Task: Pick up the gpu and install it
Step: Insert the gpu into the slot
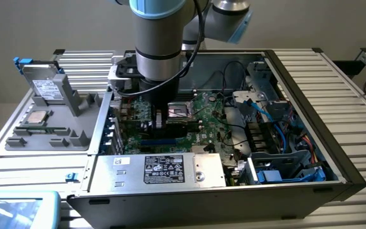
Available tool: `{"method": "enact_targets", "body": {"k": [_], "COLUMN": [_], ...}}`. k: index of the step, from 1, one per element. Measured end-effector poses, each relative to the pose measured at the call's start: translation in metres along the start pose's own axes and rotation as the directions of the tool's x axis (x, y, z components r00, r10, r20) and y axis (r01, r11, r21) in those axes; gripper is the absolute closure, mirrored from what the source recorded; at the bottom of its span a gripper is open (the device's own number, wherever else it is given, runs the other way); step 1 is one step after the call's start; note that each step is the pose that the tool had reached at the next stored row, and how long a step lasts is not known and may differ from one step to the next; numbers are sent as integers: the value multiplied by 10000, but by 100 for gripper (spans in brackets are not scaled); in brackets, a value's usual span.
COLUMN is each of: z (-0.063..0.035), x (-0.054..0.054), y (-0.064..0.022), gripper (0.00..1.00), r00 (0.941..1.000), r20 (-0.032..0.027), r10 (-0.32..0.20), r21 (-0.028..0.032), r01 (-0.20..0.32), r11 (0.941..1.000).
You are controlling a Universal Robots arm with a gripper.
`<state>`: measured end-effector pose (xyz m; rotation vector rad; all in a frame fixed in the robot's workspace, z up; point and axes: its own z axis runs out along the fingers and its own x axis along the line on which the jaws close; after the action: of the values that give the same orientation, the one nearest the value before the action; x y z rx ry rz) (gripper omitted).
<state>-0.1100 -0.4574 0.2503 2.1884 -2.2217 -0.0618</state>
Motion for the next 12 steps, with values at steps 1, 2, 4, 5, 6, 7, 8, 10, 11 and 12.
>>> {"method": "enact_targets", "body": {"k": [1, 2, 4, 5, 6, 7, 8, 10, 11, 12], "z": [1, 5, 9, 12, 16, 21, 25, 27, 27, 27], "x": [0, 0, 0, 1, 0, 0, 0, 1, 1, 1], "y": [1, 1, 3, 3, 5, 5, 5, 6, 6, 6], "gripper": [71, 71, 71, 71, 71, 71, 71, 71, 71, 71], "r00": [10000, 10000, 10000, 10000, 10000, 10000, 10000, 10000, 10000, 10000], "r20": [0, 2, -1, -1, 1, 2, 1, -3, -3, -3], "r10": [-1, -2, -1, -1, -1, -1, -1, -1, -1, -1], "r21": [1, 6, 16, 21, 25, 26, 26, 25, 25, 25], "r01": [1, 2, 1, 1, 1, 1, 1, 1, 1, 1], "r11": [10000, 10000, 10000, 10000, 10000, 10000, 10000, 10000, 10000, 10000]}}
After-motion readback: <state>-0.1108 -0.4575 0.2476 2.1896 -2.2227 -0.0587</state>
